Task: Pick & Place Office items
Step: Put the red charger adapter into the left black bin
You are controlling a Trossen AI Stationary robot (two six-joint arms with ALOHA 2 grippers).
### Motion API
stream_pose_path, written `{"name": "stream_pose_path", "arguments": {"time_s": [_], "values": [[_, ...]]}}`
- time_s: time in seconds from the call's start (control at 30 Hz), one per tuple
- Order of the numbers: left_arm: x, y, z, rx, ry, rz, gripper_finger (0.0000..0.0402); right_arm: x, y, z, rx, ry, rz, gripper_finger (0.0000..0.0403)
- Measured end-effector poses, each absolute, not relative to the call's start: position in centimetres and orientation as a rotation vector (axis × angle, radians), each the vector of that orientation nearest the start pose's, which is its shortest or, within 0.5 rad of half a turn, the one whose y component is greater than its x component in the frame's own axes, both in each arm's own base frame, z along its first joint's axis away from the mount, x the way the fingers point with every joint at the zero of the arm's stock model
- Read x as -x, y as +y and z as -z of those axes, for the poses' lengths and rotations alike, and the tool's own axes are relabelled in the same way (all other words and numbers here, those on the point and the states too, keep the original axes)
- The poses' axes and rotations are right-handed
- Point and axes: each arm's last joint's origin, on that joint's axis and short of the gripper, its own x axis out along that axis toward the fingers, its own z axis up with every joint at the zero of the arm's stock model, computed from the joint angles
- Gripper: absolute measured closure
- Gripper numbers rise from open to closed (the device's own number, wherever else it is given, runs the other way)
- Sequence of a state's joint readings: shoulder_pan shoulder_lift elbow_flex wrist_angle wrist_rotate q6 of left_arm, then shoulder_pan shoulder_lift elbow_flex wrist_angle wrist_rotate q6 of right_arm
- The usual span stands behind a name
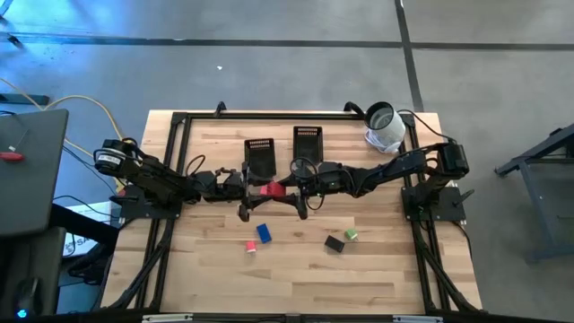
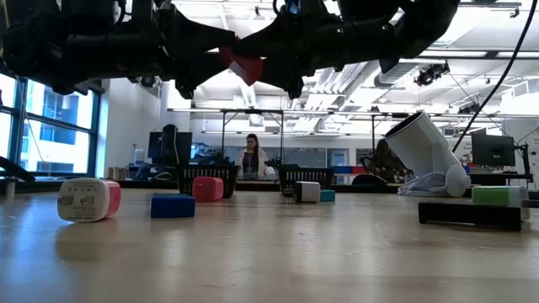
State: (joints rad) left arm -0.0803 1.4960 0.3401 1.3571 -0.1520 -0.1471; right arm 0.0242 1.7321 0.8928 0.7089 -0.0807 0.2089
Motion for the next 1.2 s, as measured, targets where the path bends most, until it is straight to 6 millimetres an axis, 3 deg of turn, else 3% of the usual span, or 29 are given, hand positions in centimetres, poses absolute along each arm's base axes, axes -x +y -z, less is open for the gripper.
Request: {"name": "stream_pose_path", "arguments": {"time_s": [0.1, 0.3, 0.43, 0.7, 1.2], "values": [[-24.8, -1.6, -18.6, 0.17, -0.205, -0.053, 0.0203, -36.6, 1.1, -21.0, -0.21, 0.132, -0.075, 0.0196], [-24.9, -1.5, -18.5, 0.166, -0.193, -0.075, 0.0203, -36.7, 1.0, -21.2, -0.237, 0.109, -0.004, 0.0055], [-25.0, -1.2, -18.1, 0.152, -0.158, -0.086, 0.0203, -36.7, 0.8, -21.1, -0.235, 0.119, 0.028, 0.0011], [-25.0, -0.5, -17.8, 0.122, -0.127, -0.122, 0.0203, -36.6, 0.8, -20.6, -0.23, 0.18, 0.052, 0.0034], [-24.9, 1.3, -17.1, -0.023, -0.039, -0.324, 0.0203, -35.4, 0.7, -17.5, -0.224, 0.51, 0.14, 0.0042]]}}
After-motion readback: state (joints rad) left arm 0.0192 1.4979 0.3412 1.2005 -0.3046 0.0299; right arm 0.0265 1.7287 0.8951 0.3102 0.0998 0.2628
